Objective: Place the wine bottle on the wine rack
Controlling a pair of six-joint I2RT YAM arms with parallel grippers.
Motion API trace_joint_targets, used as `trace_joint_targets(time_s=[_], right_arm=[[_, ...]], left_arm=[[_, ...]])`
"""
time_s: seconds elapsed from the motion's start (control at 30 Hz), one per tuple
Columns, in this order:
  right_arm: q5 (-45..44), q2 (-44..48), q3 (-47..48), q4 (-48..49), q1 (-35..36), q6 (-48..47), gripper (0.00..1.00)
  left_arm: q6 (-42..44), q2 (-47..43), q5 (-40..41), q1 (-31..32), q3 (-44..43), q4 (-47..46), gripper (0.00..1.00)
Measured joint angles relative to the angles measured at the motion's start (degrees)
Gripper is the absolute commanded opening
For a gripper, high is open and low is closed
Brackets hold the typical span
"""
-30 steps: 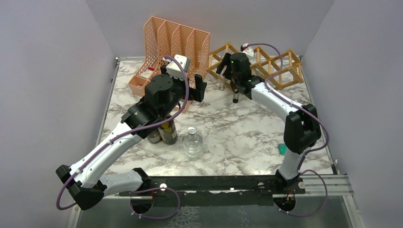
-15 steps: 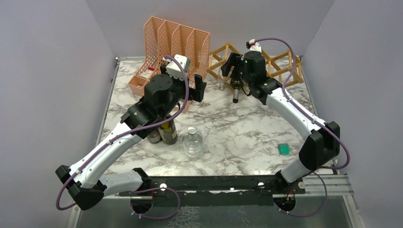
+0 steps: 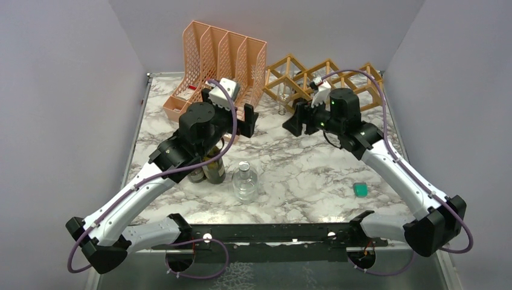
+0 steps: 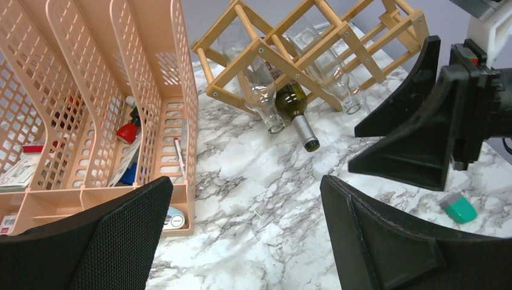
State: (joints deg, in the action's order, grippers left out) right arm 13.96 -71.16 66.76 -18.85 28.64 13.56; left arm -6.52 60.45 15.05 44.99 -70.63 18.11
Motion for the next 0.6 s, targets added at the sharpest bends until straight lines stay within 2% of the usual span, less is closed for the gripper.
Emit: trace_joint_targets(time_s=[0.3,0.6], right_arm=[[15.1,5.8,-7.5,2.3,1.3,-0.5,0.69],[12.2,3.7,-3.9,11.0,13.9,-0.9,0.69]], left_arm=[[1.2,-3.8,0.3,0.0,2.7,0.4,0.99],[4.0,-8.3,7.6,0.0,0.8,-0.9,0.99]])
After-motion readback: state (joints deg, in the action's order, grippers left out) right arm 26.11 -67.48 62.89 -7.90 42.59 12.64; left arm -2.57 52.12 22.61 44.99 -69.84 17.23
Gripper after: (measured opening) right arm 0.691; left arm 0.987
